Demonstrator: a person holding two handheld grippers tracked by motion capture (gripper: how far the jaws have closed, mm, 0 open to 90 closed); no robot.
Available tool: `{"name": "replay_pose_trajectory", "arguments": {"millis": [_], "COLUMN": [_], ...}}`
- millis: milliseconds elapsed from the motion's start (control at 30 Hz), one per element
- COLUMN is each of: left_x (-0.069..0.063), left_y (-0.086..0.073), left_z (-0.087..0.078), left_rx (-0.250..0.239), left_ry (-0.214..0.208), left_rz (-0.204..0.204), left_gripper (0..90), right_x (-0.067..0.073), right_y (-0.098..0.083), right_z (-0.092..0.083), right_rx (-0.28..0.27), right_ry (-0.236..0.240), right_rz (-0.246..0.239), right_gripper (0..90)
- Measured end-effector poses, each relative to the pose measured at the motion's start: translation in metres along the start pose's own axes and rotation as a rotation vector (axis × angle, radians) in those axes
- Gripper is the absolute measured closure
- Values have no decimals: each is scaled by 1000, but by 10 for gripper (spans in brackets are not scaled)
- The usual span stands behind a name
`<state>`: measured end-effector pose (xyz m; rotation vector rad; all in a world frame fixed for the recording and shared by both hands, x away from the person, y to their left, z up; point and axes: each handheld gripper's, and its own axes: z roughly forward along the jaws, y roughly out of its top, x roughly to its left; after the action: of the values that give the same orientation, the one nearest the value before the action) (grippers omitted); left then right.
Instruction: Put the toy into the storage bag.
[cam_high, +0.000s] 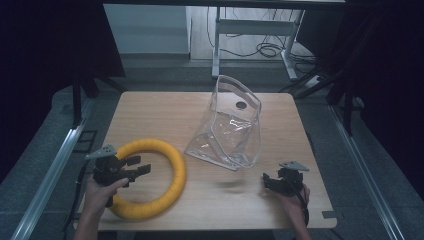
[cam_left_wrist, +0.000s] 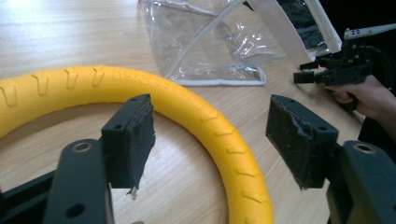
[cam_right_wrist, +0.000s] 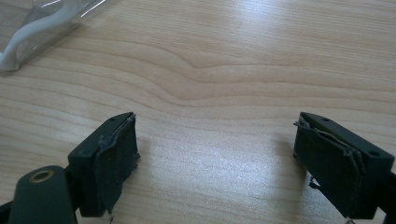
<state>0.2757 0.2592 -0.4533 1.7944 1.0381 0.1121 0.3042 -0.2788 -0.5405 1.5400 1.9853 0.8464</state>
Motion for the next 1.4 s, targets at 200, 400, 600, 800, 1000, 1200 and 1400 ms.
{"name": "replay_pose_trajectory", "arguments": {"millis": [200,400,600,800,1000,1200,1400], "left_x": [-2,-5,-11,-18,-31,-40,-45], "left_y": [1,2,7,12,12,10,5], "left_z": [0,1,1,4,8,17,24], "left_rx": [-12,-3,18,90,156,220,281], "left_ry": [0,6,0,-18,-49,-65,-72], "left_rz": [0,11,35,71,105,134,153], "left_gripper": [350,350,351,354,361,354,352], "right_x": [0,0,0,0,0,0,0], "right_y": [0,0,0,0,0,0,0], "right_z": [0,0,0,0,0,0,0], "right_rx": [-2,-4,-4,-4,-4,-5,-4], "right_ry": [0,-3,-1,2,2,0,0], "right_rz": [-2,-1,-2,0,-1,-1,-1], "right_gripper": [146,156,159,161,161,161,163]}}
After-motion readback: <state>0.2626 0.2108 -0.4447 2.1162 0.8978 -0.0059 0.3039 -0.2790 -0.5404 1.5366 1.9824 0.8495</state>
